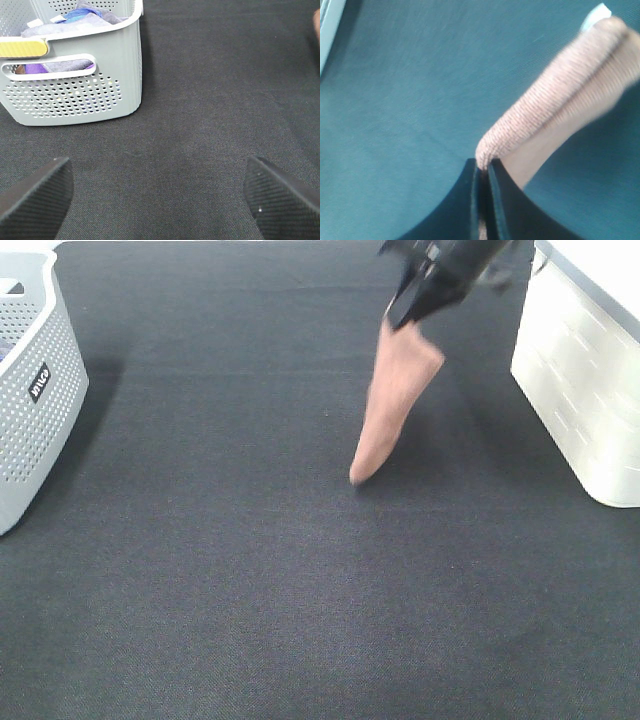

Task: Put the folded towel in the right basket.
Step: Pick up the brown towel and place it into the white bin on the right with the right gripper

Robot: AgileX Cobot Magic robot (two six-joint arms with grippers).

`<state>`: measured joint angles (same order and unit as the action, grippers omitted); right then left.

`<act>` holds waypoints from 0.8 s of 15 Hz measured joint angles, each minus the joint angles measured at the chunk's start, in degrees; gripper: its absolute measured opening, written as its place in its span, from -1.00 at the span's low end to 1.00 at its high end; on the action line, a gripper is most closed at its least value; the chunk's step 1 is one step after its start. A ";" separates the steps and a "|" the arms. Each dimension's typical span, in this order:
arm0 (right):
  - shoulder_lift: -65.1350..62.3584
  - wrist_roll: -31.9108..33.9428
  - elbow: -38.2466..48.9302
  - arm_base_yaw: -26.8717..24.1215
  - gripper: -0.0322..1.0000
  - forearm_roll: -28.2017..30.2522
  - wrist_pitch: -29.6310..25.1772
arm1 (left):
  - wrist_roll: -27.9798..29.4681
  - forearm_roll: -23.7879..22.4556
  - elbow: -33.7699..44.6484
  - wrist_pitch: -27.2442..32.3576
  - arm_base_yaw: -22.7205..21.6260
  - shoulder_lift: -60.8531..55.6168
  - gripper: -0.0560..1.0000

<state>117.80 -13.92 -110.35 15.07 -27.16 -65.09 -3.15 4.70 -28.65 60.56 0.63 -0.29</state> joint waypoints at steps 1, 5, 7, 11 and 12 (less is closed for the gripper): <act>-2.18 0.92 0.00 -0.46 -0.94 1.60 -0.11 | 0.00 0.00 0.00 0.00 0.00 0.00 0.77; -8.19 2.41 -6.02 -7.91 -0.94 3.90 -3.90 | 0.00 0.00 0.00 0.00 0.00 0.00 0.77; -8.71 3.38 -12.15 -12.66 -0.94 3.95 -4.41 | 0.00 0.00 0.00 0.00 0.00 0.00 0.77; -8.71 4.47 -18.05 -21.77 -0.94 3.95 -4.41 | 0.00 0.00 0.00 0.00 0.00 0.00 0.77; -8.71 4.53 -18.22 -24.29 -0.94 3.95 -4.53 | 0.00 0.00 0.00 0.00 0.00 0.00 0.77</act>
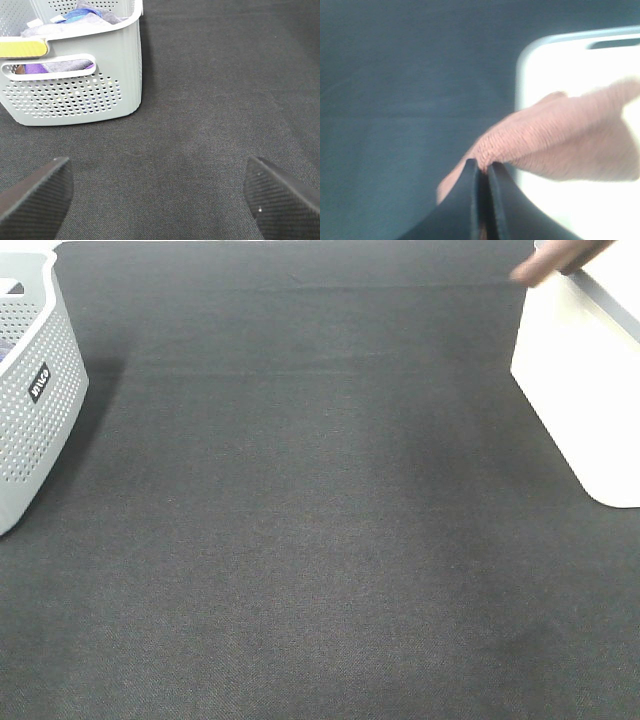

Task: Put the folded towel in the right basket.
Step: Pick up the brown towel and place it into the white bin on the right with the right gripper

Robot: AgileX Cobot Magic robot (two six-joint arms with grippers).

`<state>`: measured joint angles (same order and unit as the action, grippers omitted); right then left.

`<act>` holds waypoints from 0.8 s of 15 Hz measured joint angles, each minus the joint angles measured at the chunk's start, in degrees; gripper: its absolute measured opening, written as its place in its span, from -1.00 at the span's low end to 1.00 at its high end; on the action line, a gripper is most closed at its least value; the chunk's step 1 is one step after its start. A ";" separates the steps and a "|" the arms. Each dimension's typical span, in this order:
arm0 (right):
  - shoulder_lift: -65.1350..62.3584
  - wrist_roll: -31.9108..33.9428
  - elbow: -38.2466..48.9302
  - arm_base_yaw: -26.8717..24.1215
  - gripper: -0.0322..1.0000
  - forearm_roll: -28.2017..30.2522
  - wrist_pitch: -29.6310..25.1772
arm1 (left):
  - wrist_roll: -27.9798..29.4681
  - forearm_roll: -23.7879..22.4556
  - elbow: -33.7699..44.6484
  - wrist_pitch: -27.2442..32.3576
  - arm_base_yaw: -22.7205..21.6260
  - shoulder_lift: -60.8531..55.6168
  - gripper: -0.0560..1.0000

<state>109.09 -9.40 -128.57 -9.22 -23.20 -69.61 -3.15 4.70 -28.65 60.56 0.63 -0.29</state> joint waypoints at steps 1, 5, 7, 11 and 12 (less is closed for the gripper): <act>0.29 0.00 0.00 -2.23 -0.94 0.00 -0.06 | 0.00 0.00 0.00 0.00 0.00 0.00 0.77; 4.81 0.40 0.00 -7.33 -0.94 0.00 -0.06 | 0.00 0.00 0.00 0.00 0.00 0.00 0.77; 7.73 0.80 0.00 -8.25 -0.94 0.80 0.00 | 0.00 0.00 0.00 0.00 0.00 0.00 0.77; 11.63 1.49 0.00 -8.37 -0.91 8.31 0.00 | 0.00 0.00 0.00 0.00 0.00 0.00 0.77; 11.97 1.49 0.00 -8.37 -0.91 9.11 0.00 | 0.00 0.00 0.00 0.00 0.00 0.00 0.77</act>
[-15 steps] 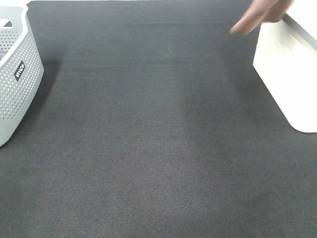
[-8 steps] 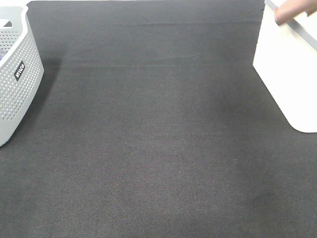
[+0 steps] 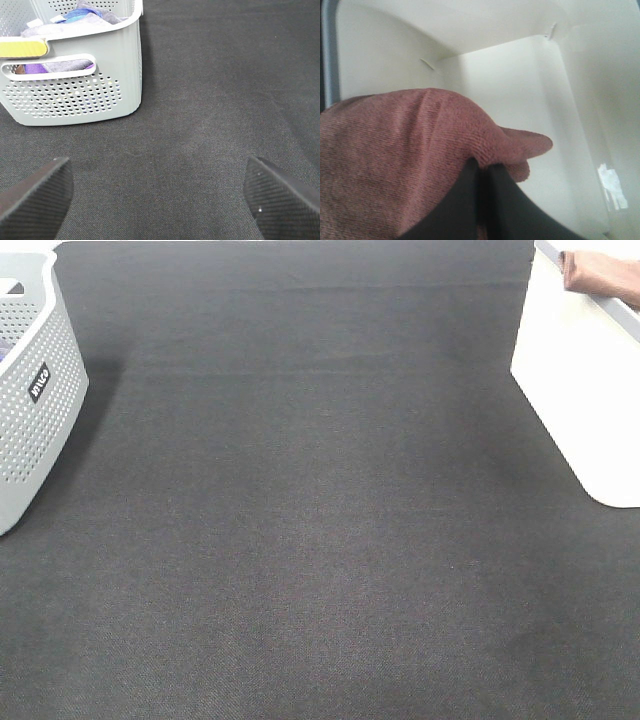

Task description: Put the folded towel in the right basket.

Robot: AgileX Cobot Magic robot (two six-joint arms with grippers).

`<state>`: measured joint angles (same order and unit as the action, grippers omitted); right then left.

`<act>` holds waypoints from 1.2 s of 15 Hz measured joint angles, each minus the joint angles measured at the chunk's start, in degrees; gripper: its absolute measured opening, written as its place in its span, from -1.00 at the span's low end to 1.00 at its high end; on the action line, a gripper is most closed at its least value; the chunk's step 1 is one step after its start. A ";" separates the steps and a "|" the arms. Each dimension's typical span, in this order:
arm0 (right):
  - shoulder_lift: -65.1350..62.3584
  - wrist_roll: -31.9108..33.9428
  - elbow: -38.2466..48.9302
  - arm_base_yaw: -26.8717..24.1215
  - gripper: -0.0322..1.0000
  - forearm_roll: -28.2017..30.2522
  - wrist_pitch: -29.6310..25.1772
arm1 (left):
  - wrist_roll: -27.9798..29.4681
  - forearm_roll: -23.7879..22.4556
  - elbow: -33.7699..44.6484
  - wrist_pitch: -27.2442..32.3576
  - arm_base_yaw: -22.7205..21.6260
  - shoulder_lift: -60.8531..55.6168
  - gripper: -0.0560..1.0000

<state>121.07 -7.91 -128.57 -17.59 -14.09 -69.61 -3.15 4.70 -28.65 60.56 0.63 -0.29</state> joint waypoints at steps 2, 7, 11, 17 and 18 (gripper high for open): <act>0.34 0.34 0.00 0.00 -0.87 0.11 0.00 | 0.00 0.00 0.00 0.00 0.00 0.00 0.77; 0.34 0.80 0.00 0.00 0.13 0.97 0.00 | 0.00 0.00 0.00 0.00 0.00 0.00 0.77; -0.63 0.86 0.00 0.80 0.40 1.03 0.00 | 0.00 0.00 0.00 0.00 0.00 0.00 0.77; -6.70 4.47 0.63 10.37 0.41 3.55 -0.06 | 0.00 0.00 0.00 0.00 0.00 0.00 0.77; -8.37 4.76 1.83 12.15 0.42 4.41 -0.06 | 0.00 0.00 0.00 0.00 0.00 0.00 0.77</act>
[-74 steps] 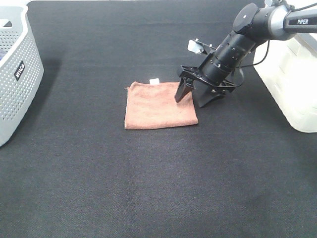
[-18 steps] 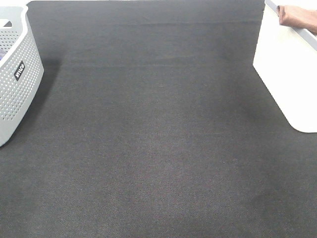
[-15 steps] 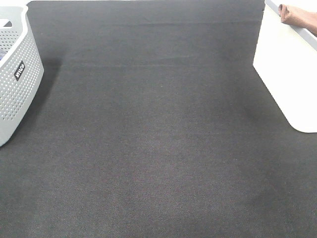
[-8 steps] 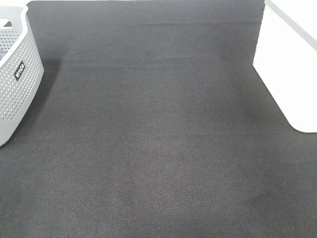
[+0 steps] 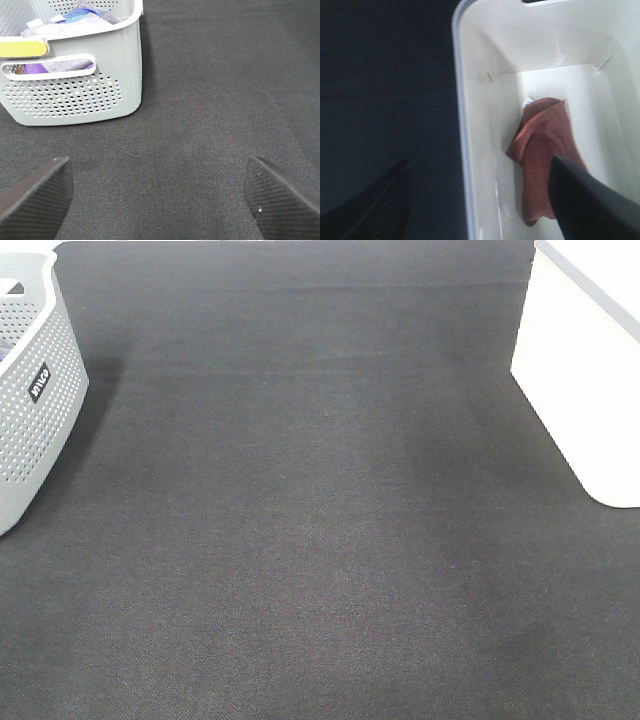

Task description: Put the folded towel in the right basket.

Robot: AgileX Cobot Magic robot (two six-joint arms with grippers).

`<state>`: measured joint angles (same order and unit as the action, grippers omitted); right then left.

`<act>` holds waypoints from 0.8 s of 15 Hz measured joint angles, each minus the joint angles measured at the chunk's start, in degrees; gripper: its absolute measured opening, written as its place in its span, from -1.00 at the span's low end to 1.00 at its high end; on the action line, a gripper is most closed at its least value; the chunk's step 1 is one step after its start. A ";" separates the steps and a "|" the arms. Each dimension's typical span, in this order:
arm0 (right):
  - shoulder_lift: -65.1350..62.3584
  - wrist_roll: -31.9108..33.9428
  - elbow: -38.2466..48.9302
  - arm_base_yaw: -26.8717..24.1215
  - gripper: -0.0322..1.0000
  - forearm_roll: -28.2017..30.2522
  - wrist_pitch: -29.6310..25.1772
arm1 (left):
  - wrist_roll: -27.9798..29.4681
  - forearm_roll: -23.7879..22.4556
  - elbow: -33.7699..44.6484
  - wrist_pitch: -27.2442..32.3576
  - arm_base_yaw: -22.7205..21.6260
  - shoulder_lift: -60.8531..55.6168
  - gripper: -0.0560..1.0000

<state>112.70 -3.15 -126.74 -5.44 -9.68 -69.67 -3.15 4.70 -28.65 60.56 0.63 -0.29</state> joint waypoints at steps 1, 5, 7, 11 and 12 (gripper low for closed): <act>-1.83 0.23 1.60 1.38 0.42 0.69 0.00 | 0.00 0.00 0.00 0.00 0.00 0.00 0.77; -11.69 1.20 12.95 4.30 0.42 2.41 0.06 | 0.00 0.00 0.00 0.00 0.00 0.00 0.77; -20.68 1.20 25.50 4.30 0.42 3.09 0.06 | 0.00 0.00 0.00 0.00 0.00 0.00 0.77; -36.84 1.20 48.01 4.30 0.42 3.50 0.11 | 0.00 0.00 0.00 0.00 0.00 0.00 0.77; -40.91 1.20 53.00 4.30 0.42 3.55 0.11 | 0.00 0.00 0.00 0.00 0.00 0.00 0.77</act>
<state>71.79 -1.95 -73.74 -1.15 -6.13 -69.56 -3.15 4.70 -28.65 60.56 0.63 -0.29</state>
